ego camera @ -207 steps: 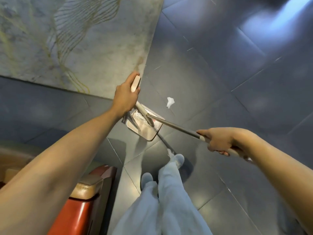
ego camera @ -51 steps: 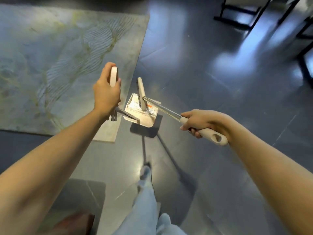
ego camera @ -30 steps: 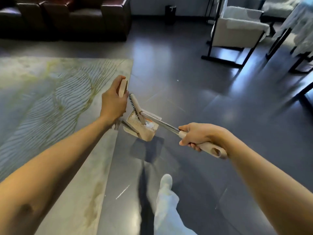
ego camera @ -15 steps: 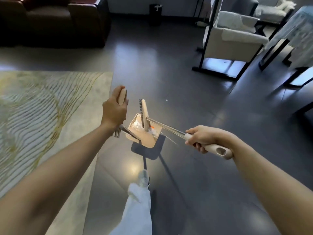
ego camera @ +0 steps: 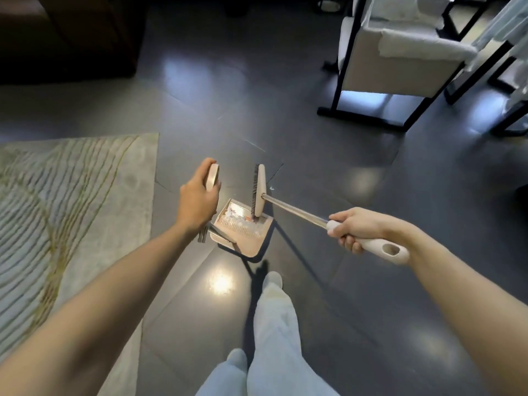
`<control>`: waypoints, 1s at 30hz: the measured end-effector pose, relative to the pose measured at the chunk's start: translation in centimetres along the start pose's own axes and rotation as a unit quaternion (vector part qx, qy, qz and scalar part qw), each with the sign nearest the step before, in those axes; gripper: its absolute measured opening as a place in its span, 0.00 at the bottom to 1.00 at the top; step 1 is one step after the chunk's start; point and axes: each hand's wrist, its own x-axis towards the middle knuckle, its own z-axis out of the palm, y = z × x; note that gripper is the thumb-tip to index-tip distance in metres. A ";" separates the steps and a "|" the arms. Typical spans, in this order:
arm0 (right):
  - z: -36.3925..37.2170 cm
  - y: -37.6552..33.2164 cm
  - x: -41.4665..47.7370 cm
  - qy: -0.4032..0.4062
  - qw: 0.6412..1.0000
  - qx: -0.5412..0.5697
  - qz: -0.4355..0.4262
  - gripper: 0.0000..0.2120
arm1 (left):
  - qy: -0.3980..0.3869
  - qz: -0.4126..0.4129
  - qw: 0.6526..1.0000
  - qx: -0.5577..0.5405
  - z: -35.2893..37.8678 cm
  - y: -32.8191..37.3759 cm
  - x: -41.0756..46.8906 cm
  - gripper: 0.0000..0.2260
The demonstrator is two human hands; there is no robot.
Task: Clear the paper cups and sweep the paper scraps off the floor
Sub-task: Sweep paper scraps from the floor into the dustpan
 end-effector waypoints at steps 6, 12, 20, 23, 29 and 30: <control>-7.2 -7.0 7.9 0.017 1.000 -0.025 -0.004 0.25 | -0.037 -0.030 0.999 0.004 4.8 0.5 10.3 0.18; -12.1 -11.3 13.5 0.044 0.990 -0.132 0.000 0.25 | -0.085 -0.029 0.996 0.021 8.6 1.1 17.9 0.17; -13.5 -13.5 23.3 0.073 0.931 -0.356 0.047 0.04 | -0.109 -0.039 0.993 0.028 11.8 0.8 26.5 0.17; -12.6 -14.1 26.3 0.042 0.936 -0.338 0.088 0.03 | -0.115 -0.044 0.992 0.025 12.2 0.7 29.3 0.18; -10.7 -14.3 28.0 -0.010 0.952 -0.272 0.140 0.24 | -0.120 -0.044 0.992 0.019 12.5 0.1 31.6 0.17; -10.7 -14.3 27.6 -0.018 0.951 -0.271 0.150 0.28 | -0.118 -0.043 0.992 0.016 12.5 0.0 32.0 0.17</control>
